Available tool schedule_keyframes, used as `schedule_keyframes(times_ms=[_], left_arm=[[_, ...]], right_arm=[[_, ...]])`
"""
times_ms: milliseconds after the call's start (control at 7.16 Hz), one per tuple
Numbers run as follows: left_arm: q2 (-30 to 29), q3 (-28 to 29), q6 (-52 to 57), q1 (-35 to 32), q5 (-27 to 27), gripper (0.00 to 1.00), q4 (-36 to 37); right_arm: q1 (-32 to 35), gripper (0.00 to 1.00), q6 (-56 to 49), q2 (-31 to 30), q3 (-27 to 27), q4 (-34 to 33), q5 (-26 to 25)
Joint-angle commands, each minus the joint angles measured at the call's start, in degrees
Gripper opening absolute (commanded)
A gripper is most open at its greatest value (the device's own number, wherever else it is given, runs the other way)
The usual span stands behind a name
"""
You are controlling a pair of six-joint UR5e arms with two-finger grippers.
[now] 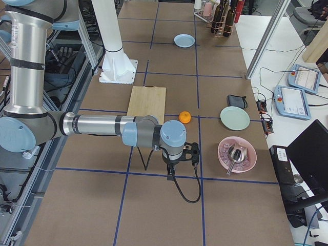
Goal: Pick orange to plate
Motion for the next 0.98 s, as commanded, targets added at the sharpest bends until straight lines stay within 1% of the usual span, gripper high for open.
schedule_keyframes(times_ms=[0,140,279,419,559,699,838], left_arm=[[0.0,-0.2,0.4,0.0,0.0,1.00,-0.2],[-0.1,-0.3,0.4,0.0,0.0,1.00,-0.3],[-0.1,-0.2,0.3,0.0,0.0,1.00,-3.0],[-0.1,-0.1,0.0,0.1,-0.5,1.00,-6.1],[-0.1,-0.1,-0.4,0.3,-0.5,1.00,-11.6],[-0.1,-0.2,-3.8,1.7,-0.7,1.00,-14.0],[-0.1,-0.6,-10.6,7.7,-0.7,1.00,-18.6]], right_arm=[[0.0,1.00,0.5,0.2,0.5,0.1,-0.2],[0.0,1.00,0.7,0.3,0.1,0.0,0.3],[0.0,1.00,0.6,0.4,0.2,0.1,0.3],[0.0,1.00,0.6,0.6,0.3,0.0,0.4],[-0.1,1.00,0.4,0.7,0.1,0.0,0.4],[-0.1,1.00,0.7,0.8,0.3,0.0,0.5],[-0.3,1.00,0.7,1.1,0.3,0.0,0.7]])
